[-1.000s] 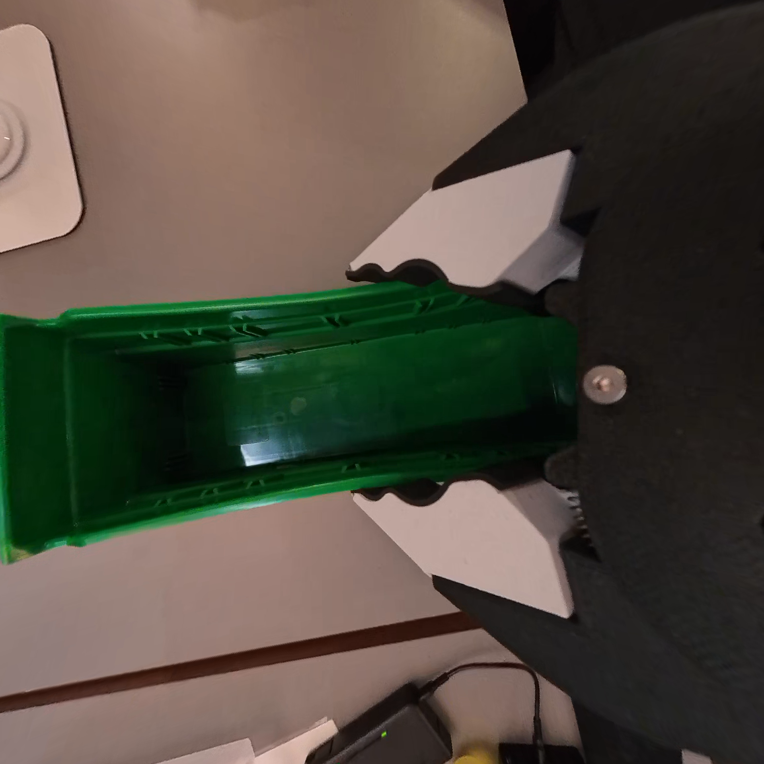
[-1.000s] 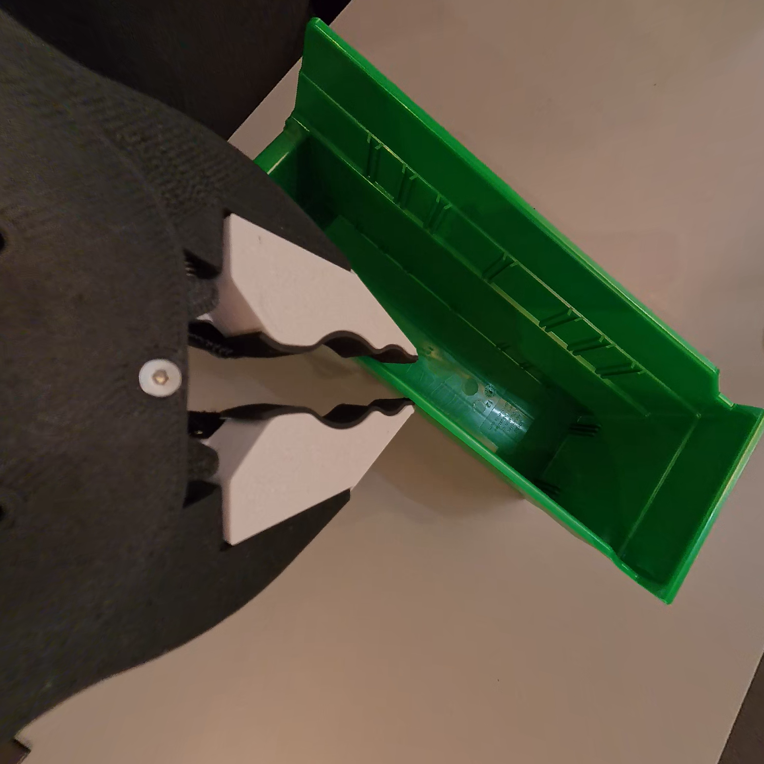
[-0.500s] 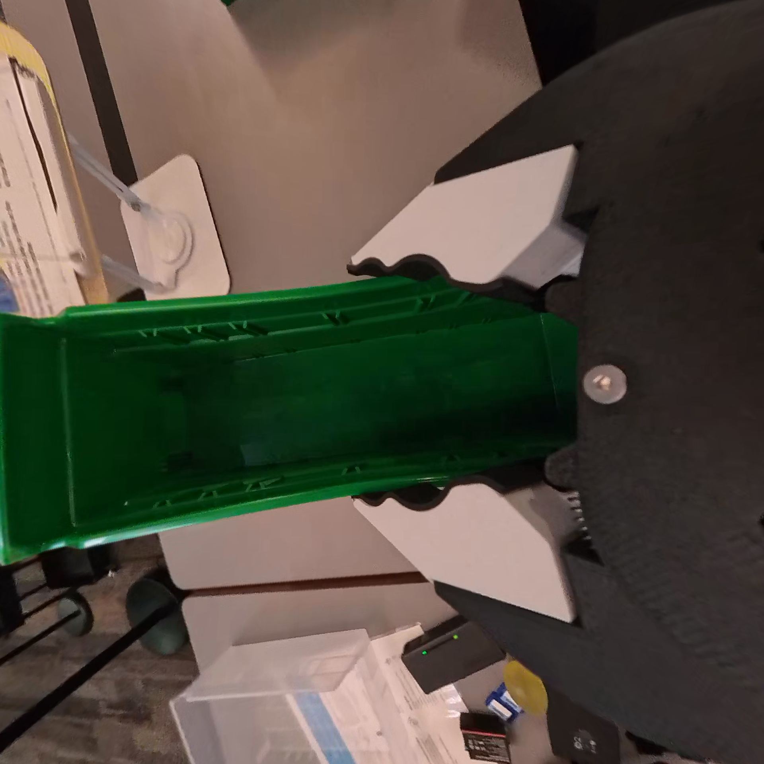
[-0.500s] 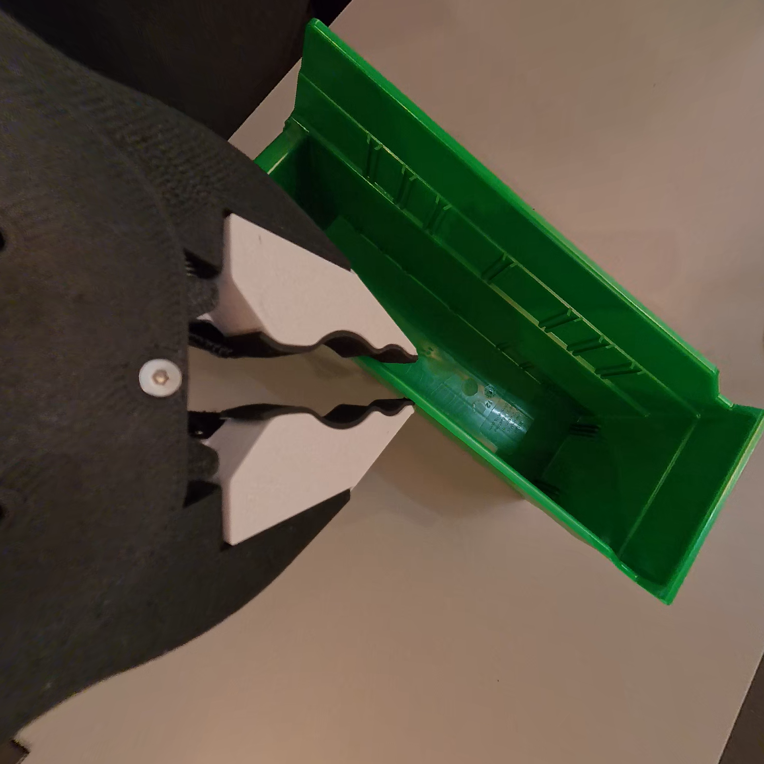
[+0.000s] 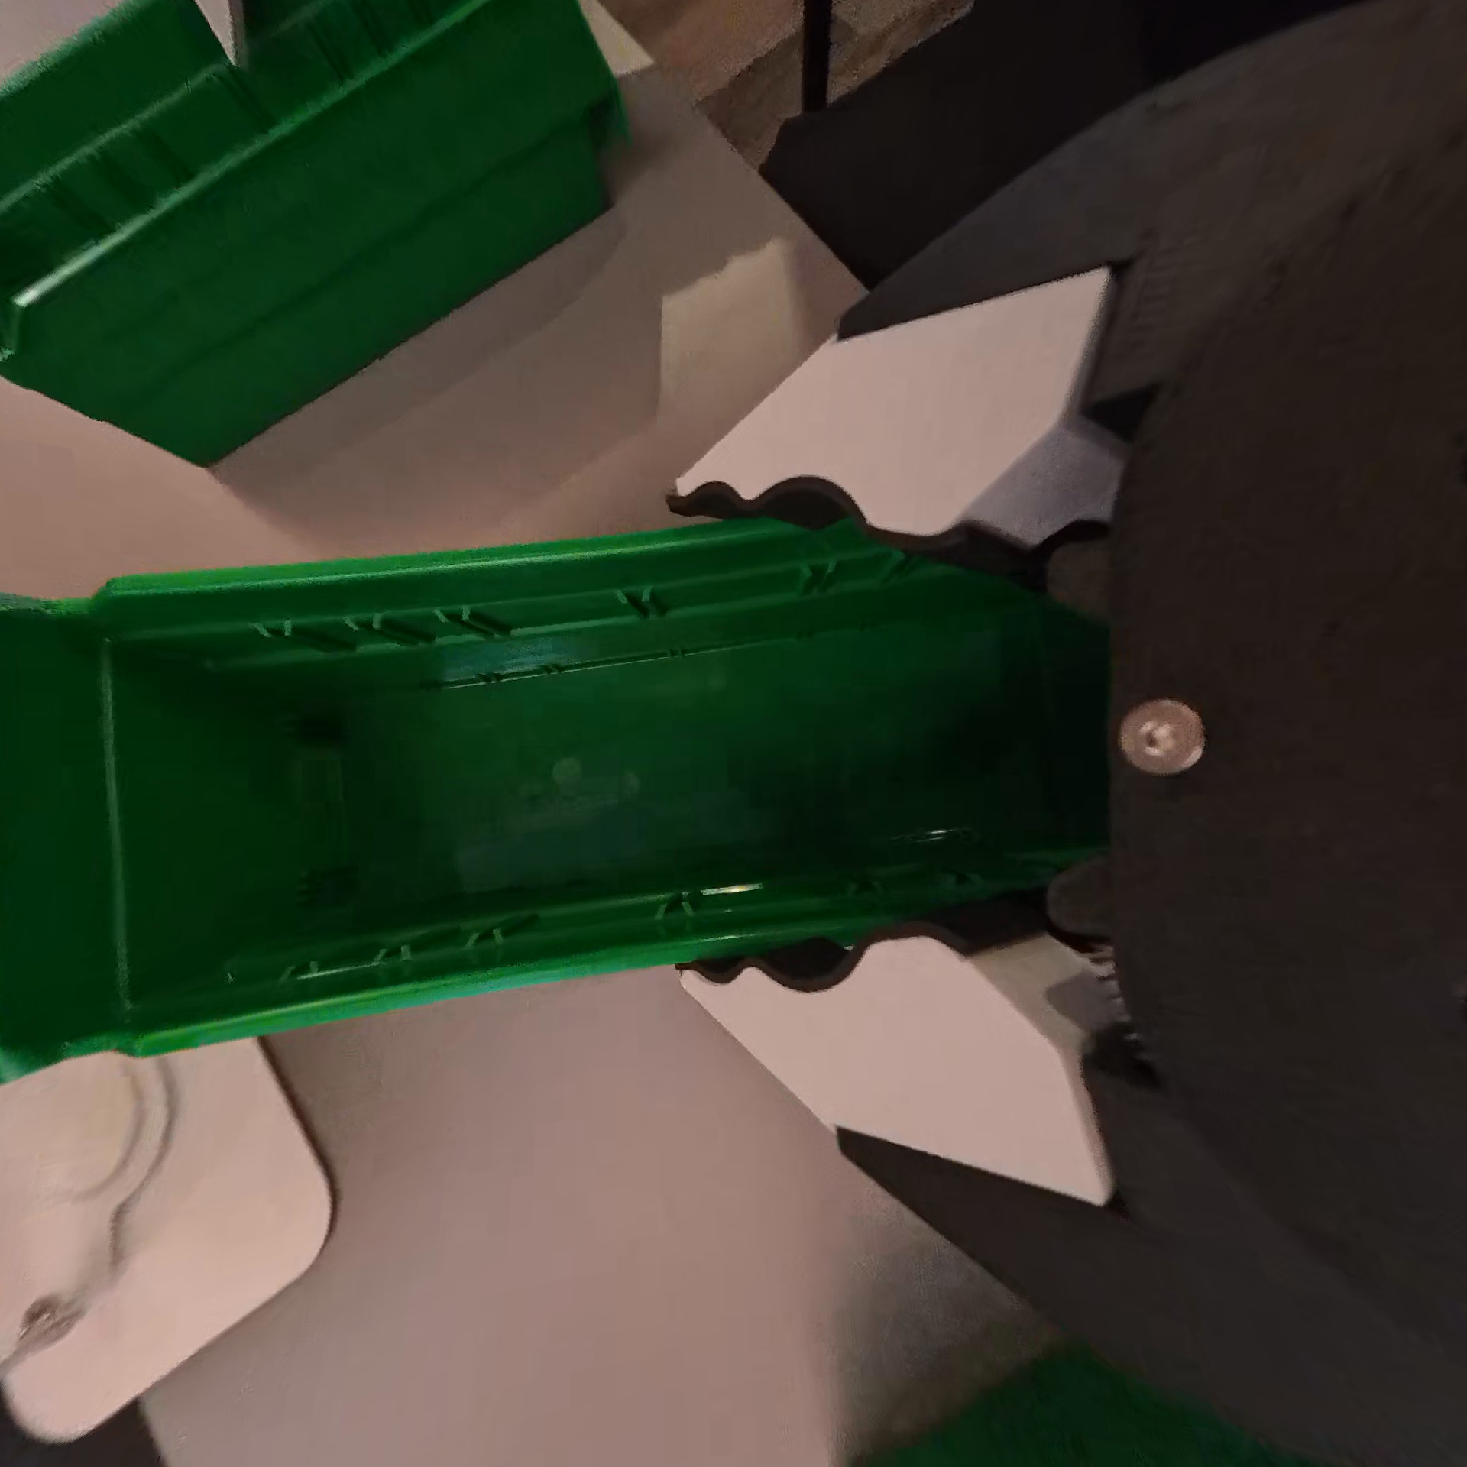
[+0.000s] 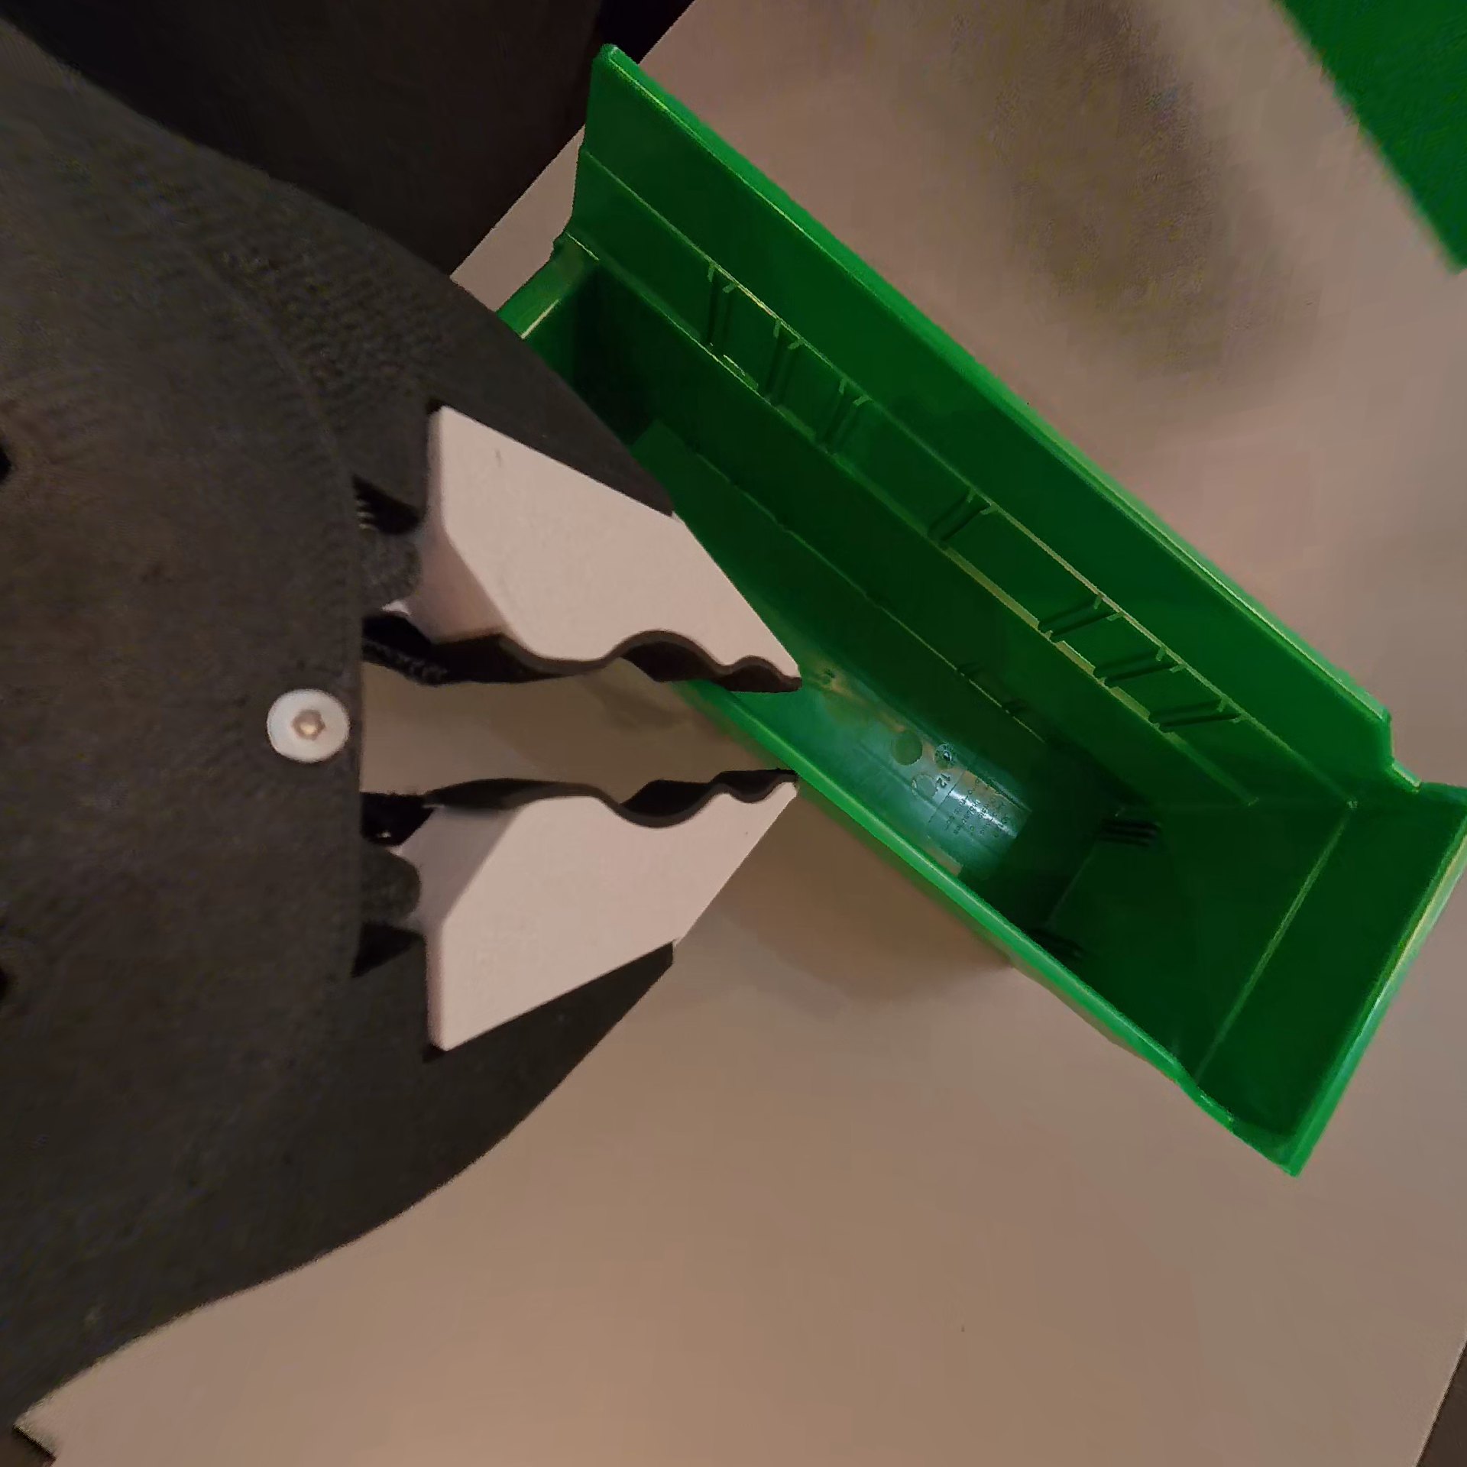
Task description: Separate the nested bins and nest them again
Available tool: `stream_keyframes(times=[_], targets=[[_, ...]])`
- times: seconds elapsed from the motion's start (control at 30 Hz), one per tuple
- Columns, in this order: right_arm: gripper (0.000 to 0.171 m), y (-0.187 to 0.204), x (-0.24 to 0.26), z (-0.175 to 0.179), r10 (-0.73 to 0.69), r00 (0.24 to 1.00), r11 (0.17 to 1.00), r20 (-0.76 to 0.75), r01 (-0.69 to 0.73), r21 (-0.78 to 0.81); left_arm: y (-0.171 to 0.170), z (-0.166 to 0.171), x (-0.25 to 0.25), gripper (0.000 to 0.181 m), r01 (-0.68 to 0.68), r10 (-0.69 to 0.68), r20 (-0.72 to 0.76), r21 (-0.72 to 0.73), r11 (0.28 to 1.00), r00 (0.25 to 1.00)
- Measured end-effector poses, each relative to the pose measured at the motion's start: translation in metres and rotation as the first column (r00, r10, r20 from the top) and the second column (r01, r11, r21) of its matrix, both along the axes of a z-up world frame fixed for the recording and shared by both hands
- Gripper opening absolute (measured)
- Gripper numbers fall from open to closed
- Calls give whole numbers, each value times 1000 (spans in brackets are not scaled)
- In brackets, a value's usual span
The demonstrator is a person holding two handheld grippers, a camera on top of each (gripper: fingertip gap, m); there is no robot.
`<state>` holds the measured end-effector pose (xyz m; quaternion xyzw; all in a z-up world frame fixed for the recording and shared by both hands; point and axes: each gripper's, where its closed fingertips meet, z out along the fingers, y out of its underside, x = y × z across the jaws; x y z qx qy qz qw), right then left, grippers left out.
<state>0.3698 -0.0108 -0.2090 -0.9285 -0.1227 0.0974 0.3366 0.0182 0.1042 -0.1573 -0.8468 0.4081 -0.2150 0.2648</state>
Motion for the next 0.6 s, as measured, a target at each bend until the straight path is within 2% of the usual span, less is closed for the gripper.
stream_keyframes(times=[0.1,0.23,0.37,0.5,0.6], targets=[[19,0,-2,-1,4,1000,1000,-8,-4,-10,-5,-35,17,109,6,-9,-51,-42,999,999],[19,-1,-2,-1,3,1000,1000,-20,-3,-13,-11,-58,38,116,-23,19,-67,-57,998,998],[19,-1,-3,-1,5,1000,1000,-17,-6,-15,-16,-60,67,122,-38,36,-67,-21,999,997],[19,-2,-4,-1,8,1000,1000,-18,-9,-17,-27,-45,99,133,-42,46,72,-61,997,996],[19,-3,-5,-2,12,1000,1000,-17,-12,-17,-40,-29,101,134,36,-23,126,-101,994,992]])
